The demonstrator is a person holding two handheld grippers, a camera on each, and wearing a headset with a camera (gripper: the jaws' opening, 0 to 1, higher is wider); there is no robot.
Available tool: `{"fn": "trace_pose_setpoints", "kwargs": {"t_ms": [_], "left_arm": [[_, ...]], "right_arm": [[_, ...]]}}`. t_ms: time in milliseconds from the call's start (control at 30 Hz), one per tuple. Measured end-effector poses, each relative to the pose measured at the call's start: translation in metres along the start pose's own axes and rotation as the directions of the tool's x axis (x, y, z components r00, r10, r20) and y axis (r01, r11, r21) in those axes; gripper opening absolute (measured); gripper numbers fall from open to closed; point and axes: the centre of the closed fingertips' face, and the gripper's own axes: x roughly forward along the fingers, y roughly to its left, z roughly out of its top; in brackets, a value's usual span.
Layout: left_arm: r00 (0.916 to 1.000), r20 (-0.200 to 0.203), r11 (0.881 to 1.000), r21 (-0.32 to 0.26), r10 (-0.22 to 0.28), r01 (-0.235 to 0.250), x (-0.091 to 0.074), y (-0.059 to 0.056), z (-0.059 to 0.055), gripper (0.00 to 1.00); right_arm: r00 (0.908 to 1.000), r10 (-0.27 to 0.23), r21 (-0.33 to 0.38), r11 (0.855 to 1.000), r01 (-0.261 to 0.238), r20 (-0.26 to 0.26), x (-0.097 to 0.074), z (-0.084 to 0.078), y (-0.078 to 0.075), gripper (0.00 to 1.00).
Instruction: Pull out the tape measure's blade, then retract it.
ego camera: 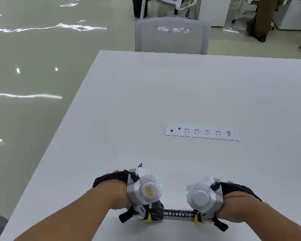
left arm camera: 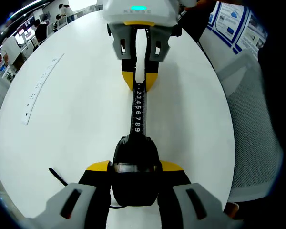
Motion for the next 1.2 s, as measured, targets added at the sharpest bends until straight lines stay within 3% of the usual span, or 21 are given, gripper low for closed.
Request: {"fn": "trace_pose_setpoints", "kwargs": {"t_ms": [633,733,800,1200], "left_arm": [[1.0000,-0.004,1.000,-0.007,0.008,-0.008,-0.004,-0.002,0.002,0.33],[0.9995,-0.008,1.000,-0.008,0.030,-0.030,-0.002,0.000,0.000,0.33],[0.9989,-0.007,0.999,0.012,0.046,-0.046,0.000,0.005,-0.001,0.32],[0.9988,-0.012,0.999,0.026,0.047,-0.047,0.003,0.005,-0.003,0.31]], "right_arm": [[0.9995,-0.006,0.007,1.000,0.006,-0.030,-0.004,-0.015,0.001,0.10],[0.9992,-0.009,-0.009,1.000,0.008,-0.040,-0.005,-0.019,0.001,0.10],[0.9992,-0.009,0.000,1.000,0.009,-0.040,-0.005,-0.022,-0.002,0.11],[0.9988,-0.013,0.009,1.000,0.013,-0.048,-0.010,-0.032,0.002,0.10]]}}
